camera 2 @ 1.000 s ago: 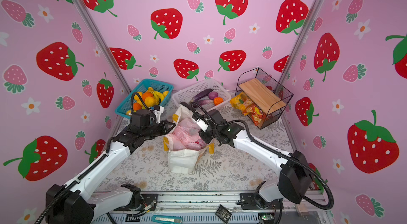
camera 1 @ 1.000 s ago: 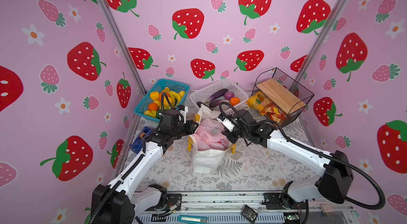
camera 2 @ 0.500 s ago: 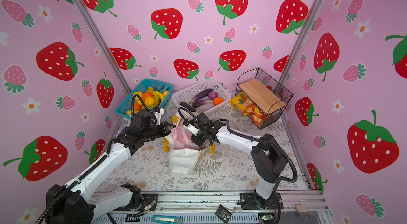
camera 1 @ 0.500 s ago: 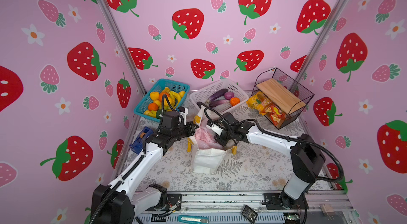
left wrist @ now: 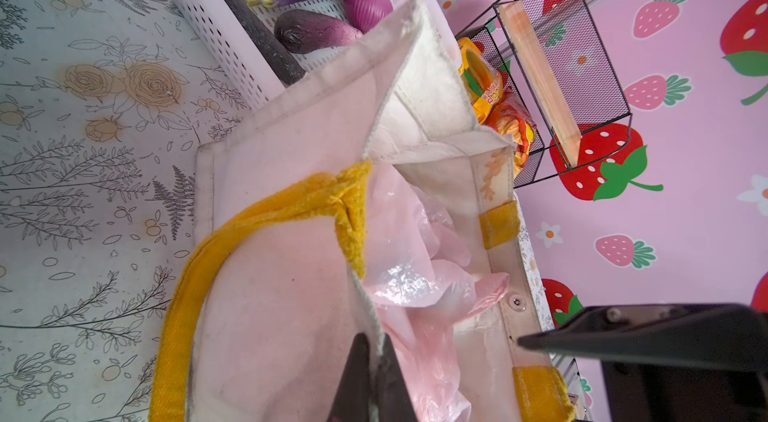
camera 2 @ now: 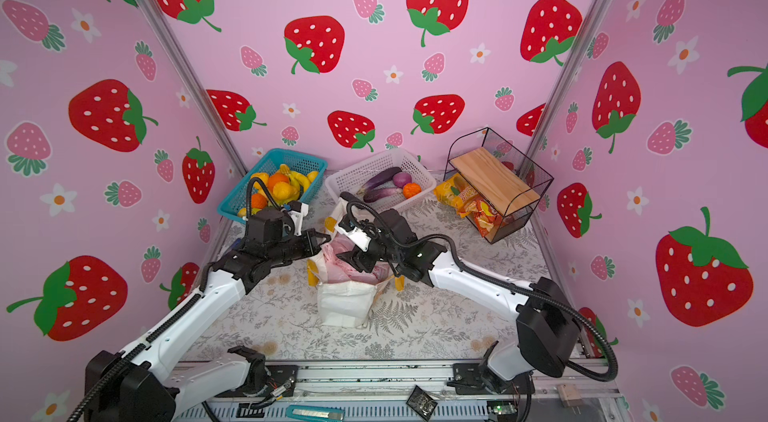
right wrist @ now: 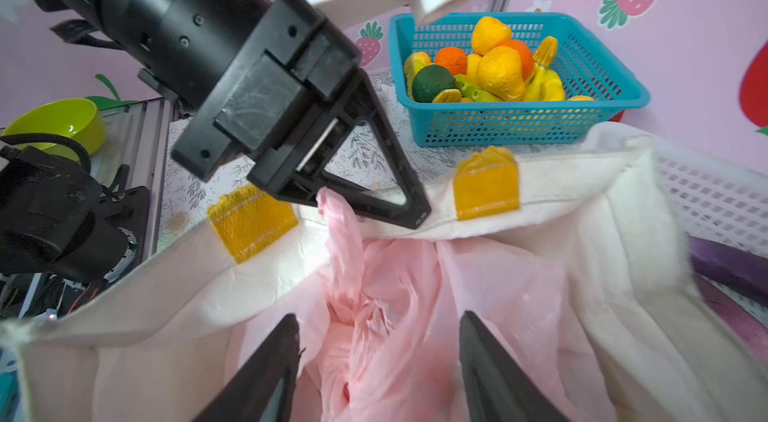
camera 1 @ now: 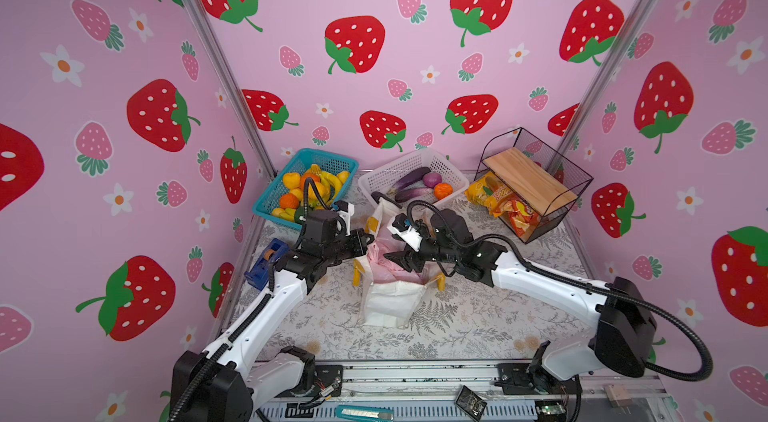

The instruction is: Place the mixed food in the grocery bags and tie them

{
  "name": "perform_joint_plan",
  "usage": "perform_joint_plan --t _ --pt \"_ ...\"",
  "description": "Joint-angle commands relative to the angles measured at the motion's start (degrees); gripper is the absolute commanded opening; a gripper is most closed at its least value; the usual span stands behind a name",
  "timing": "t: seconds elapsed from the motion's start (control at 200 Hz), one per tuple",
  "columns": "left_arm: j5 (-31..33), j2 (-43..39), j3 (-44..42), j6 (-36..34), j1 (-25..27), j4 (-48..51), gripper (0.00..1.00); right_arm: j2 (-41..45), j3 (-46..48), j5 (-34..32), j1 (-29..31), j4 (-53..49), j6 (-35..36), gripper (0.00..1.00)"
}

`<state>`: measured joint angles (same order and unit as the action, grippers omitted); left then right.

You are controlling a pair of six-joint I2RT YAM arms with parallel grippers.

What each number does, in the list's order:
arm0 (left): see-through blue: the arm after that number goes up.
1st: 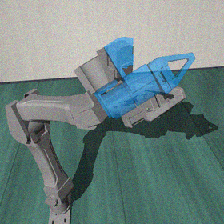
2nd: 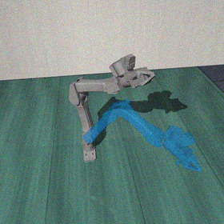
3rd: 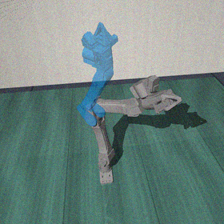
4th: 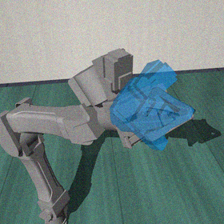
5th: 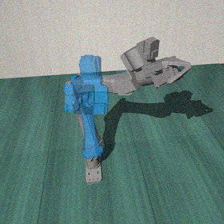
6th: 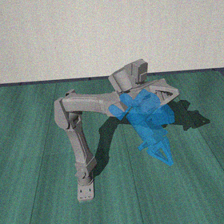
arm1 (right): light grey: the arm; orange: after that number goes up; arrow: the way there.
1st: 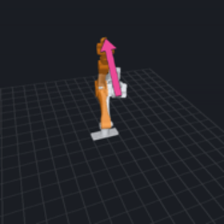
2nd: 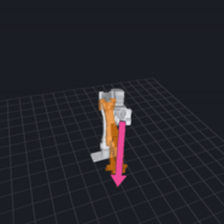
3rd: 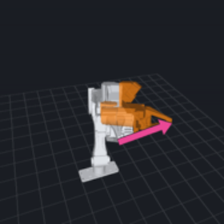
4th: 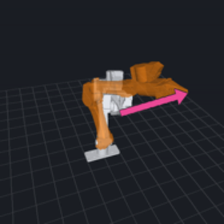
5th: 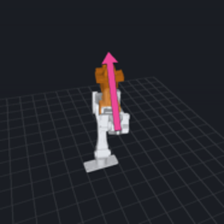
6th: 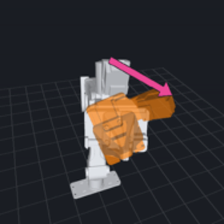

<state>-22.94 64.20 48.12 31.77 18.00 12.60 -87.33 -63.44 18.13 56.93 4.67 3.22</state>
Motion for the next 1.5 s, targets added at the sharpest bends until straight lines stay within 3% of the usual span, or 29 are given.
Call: perform_joint_plan --t 0.0,0.055,0.215,0.45,0.58,0.79,0.96,1.081,1.201,1.326,1.496 --pt "0.16 -0.41 -0.83 0.39 -0.03 0.51 0.0 -4.18 -1.72 1.8 1.0 5.54 -1.48 0.57" --pt "0.1 -0.24 -0.76 0.46 -0.03 0.5 0.0 -5.85 -1.41 1.31 1.1 7.18 -2.54 0.52" --pt "-0.18 -0.08 -0.67 0.47 0.01 0.43 0.0 -10.11 1.98 -2.2 1.1 11.29 -6.52 0.23" --pt "0.4 -0.94 -0.78 0.48 -0.02 0.55 0.0 -15.93 6.22 -7.6 1.02 9.12 -7.78 0.07" --pt "0.35 -0.91 -0.75 0.49 0.0 0.33 0.0 -16.14 5.77 -5.84 1.04 8.13 -8.15 0.12" --pt "0.91 -0.84 -1.21 0.48 -0.1 0.45 0.0 -5.49 6.22 -4.11 0.41 7.24 -7.27 0.46" --pt "0.96 -1.32 -1.49 0.47 -0.09 0.49 0.0 5.52 8.37 -4.01 -1.42 3.87 -7.11 0.59" --pt "0.95 -1.71 -1.58 0.53 -0.11 0.5 0.0 13.62 11.53 -7.38 -4.95 0.45 -7.91 0.62" --pt "0.81 -1.89 -1.58 0.66 -0.09 0.52 0.0 17.81 14.2 -9.34 -12.61 -3.96 -11.06 0.63" --pt "0.69 -1.89 -1.42 0.56 -0.09 0.54 0.0 17.44 16.13 -8.0 -19.26 -4.72 -14.39 0.61" --pt "0.7 -1.57 -1.2 0.66 -0.1 0.5 0.0 11.8 14.79 -3.98 -20.1 -1.81 -15.78 0.54"
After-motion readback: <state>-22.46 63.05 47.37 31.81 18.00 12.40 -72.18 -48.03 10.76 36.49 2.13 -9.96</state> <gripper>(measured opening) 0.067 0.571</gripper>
